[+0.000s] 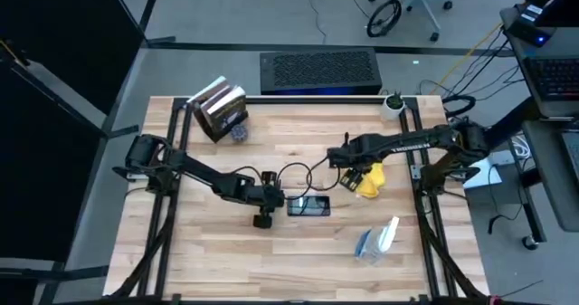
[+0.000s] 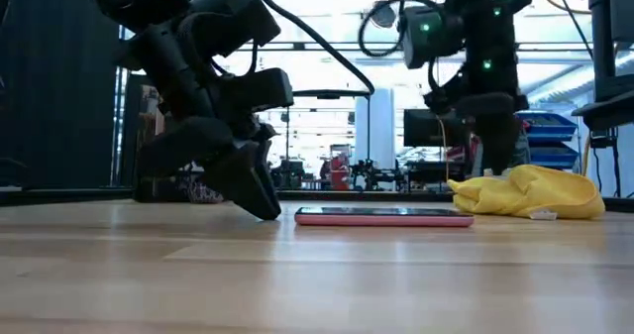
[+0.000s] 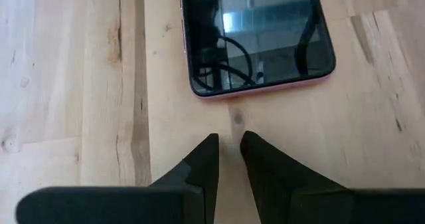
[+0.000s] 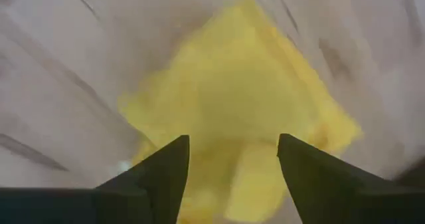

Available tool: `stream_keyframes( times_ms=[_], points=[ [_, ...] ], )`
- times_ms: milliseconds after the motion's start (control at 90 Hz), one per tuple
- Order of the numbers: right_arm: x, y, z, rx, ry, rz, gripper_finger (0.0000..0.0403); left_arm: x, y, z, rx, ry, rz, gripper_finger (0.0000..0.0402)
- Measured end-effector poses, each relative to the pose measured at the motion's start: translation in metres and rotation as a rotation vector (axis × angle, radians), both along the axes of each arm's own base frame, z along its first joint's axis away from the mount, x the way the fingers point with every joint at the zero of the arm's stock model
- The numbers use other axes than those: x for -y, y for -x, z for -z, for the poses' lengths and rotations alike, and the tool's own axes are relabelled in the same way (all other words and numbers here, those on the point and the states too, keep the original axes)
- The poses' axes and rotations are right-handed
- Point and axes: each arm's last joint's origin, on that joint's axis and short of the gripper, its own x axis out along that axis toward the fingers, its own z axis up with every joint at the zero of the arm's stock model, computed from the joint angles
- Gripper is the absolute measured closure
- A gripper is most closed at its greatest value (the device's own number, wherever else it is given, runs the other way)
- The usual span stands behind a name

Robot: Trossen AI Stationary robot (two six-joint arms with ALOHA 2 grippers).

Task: Apply microfiber cloth
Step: Wipe the front of the pink cellphone with a yellow microfiber cloth

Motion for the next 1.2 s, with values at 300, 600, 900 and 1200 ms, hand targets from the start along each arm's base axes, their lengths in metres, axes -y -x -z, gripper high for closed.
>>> stream_keyframes(
  times_ms=[300,600,900,1200],
  points=[
    [-0.003,0.018,0.047,0.023,-0.023,-0.04,0.0243,0.004,-0.005,-0.017,0.014,0.004,0.009,0.0339],
    [-0.004,0.023,0.061,0.089,-0.047,-0.071,0.039,0.003,-0.022,-0.033,0.24,0.138,-0.029,0.0364],
    [-0.007,0.015,0.056,0.161,0.003,-0.12,0.0399,0.002,-0.026,-0.003,0.153,0.191,-0.022,0.0399],
    [-0.033,-0.015,0.001,0.437,0.024,-0.26,0.0402,0.001,-0.027,0.002,0.141,0.189,-0.022,0.0398]
  ],
)
